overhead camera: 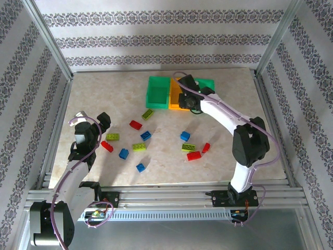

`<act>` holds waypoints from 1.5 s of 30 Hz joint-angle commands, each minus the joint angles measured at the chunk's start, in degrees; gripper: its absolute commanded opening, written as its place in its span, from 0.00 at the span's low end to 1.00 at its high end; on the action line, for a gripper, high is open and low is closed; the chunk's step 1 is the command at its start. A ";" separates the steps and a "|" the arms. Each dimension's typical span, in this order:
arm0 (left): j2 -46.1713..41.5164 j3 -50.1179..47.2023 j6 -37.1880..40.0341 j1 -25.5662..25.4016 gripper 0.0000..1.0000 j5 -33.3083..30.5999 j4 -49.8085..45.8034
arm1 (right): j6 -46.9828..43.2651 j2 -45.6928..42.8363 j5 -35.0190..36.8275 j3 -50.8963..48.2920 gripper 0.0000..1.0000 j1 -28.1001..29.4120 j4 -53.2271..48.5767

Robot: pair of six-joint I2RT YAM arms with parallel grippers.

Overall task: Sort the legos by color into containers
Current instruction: Place the lego in the container.

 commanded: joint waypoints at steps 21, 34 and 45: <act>-1.99 2.30 0.40 0.83 1.00 0.65 -1.08 | -9.29 11.14 2.29 14.76 0.19 -11.62 -1.65; -2.20 2.61 0.65 0.83 1.00 1.14 -2.36 | -9.90 16.89 3.01 18.05 0.22 -12.43 -2.44; -2.35 2.78 1.41 0.84 1.00 0.91 -3.31 | -9.64 18.58 1.22 18.00 0.34 -13.25 -2.61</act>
